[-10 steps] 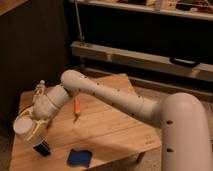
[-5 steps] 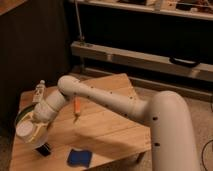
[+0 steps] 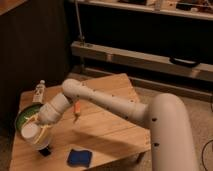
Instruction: Place the ceramic cup over the eraser
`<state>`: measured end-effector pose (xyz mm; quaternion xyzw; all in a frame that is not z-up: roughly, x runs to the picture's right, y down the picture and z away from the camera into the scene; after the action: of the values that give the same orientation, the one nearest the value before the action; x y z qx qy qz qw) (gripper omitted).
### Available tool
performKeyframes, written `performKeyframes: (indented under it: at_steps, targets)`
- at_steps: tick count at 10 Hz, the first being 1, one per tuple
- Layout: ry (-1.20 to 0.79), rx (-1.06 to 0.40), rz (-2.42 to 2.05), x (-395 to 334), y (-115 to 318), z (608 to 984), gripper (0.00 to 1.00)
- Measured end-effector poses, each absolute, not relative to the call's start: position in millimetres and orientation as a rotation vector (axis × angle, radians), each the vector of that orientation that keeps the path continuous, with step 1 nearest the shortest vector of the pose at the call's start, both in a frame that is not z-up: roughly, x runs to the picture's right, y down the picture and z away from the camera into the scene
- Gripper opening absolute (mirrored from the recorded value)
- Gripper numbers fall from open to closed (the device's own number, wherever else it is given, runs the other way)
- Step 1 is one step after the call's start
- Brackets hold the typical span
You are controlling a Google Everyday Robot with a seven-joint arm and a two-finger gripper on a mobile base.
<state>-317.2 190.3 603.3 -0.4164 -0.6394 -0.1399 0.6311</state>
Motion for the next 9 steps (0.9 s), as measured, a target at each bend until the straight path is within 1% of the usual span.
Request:
performKeyframes:
  at_steps: [1, 2, 5, 6, 7, 8, 9]
  targets:
    - [-1.464, -0.953, -0.335, -316.1, 193.5, 602.5, 0.08]
    - [-1.462, -0.958, -0.350, -315.7, 198.2, 602.3, 0.17]
    - [-1.460, -0.973, -0.375, -317.7, 208.3, 600.1, 0.48]
    - [-1.461, -0.978, -0.379, -319.5, 210.3, 599.6, 0.57]
    - [-1.462, -0.988, -0.382, -321.1, 213.2, 600.3, 0.69]
    - [-1.461, -0.995, -0.381, -321.7, 214.4, 601.1, 0.77]
    - [-1.460, -1.000, -0.380, -322.4, 215.3, 601.7, 0.80]
